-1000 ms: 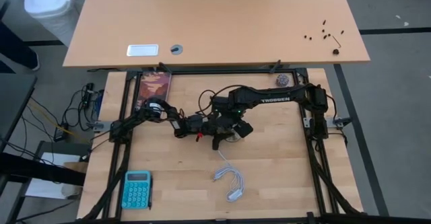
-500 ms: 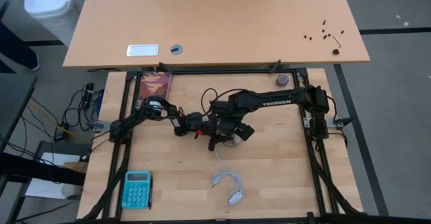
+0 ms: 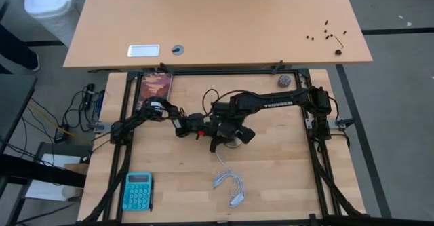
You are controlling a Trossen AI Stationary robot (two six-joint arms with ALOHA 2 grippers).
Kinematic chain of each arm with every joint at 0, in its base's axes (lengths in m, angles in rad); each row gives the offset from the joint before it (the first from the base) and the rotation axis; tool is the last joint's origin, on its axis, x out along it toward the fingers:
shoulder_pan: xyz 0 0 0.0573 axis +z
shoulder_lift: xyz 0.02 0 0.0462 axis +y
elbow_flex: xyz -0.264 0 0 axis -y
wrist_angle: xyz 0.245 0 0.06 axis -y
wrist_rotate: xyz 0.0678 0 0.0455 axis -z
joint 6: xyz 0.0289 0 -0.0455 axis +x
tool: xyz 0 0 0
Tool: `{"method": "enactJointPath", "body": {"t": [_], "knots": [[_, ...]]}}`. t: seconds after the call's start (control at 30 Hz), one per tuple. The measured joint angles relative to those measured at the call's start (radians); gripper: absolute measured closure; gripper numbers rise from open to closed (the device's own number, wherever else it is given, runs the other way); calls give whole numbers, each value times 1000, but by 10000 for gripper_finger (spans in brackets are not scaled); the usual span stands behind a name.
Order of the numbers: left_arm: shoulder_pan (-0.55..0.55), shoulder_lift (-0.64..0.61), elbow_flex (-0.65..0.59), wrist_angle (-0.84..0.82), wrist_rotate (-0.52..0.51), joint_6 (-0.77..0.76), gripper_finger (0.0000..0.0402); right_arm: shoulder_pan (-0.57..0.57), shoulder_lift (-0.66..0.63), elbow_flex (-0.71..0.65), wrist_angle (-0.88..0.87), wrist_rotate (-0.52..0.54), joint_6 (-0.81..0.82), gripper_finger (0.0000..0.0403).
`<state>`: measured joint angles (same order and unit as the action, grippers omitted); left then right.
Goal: Screw lightbulb
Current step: Insert the lightbulb into the desk lamp
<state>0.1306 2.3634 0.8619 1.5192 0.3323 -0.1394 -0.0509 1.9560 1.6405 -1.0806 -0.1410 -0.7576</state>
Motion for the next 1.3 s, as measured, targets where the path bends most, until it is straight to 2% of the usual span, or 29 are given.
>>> {"method": "enactJointPath", "body": {"t": [0.23, 0.5, 0.77, 1.0, 1.3], "knots": [[-1, 0, 0, 0, -51, 2, 204, -31, 0, 0, -1, -58, 163, 150], [-6, 0, 1, -3, -112, 50, 204, -76, 2, -3, -7, -109, 295, 129], [-12, 0, 0, -16, -148, 81, 204, -76, -6, -70, 60, -121, 432, 151], [-48, -1, 1, -25, -305, 108, 204, -90, -3, -71, 97, -123, 566, 128], [-80, -3, 2, -37, -469, 121, 204, -91, -2, -72, 111, -39, 658, 150]]}}
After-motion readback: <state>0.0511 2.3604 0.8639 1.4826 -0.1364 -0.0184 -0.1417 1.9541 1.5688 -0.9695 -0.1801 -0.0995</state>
